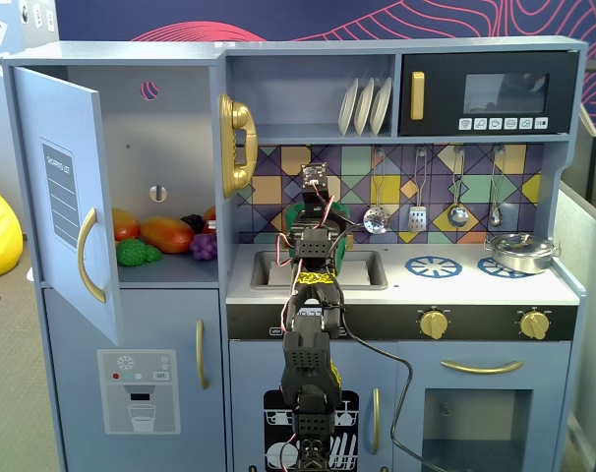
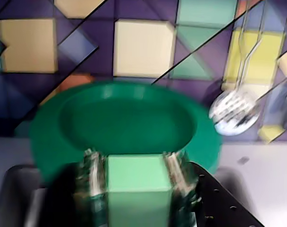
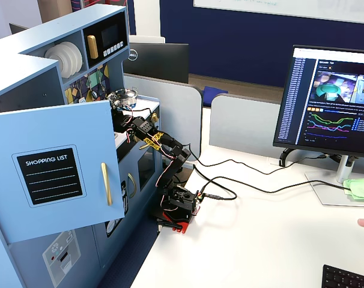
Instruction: Take off the lid from the green recipient and place it on the counter
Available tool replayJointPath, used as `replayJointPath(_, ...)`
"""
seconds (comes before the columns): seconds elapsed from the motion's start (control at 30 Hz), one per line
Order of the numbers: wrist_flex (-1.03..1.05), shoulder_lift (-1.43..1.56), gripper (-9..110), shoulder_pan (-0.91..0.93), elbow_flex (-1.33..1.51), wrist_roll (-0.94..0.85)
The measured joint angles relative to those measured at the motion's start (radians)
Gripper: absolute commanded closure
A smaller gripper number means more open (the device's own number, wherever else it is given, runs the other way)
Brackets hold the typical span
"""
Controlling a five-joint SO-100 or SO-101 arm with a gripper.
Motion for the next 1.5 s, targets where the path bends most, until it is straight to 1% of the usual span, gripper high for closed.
replayJointPath(0.17,0.009,0.002,101,0.011,-0.012,0.060)
replayJointPath(0.47,0.005,0.005,101,0.018,-0.106,0.054)
replayJointPath(0.6,0.005,0.020,101,0.109,-0.127,0.043)
replayJointPath(0.8,-0.011,0.025,101,0.339,-0.123,0.026)
replayJointPath(0.97,-0.107,0.025,101,0.443,-0.021,-0.005)
replayJointPath(1.1,-0.302,0.021,101,0.506,0.129,-0.023)
replayJointPath(1.27,-0.471,-0.029,101,0.503,0.276,-0.048)
replayJointPath(1.5,-0.595,-0.086,101,0.506,0.400,-0.054)
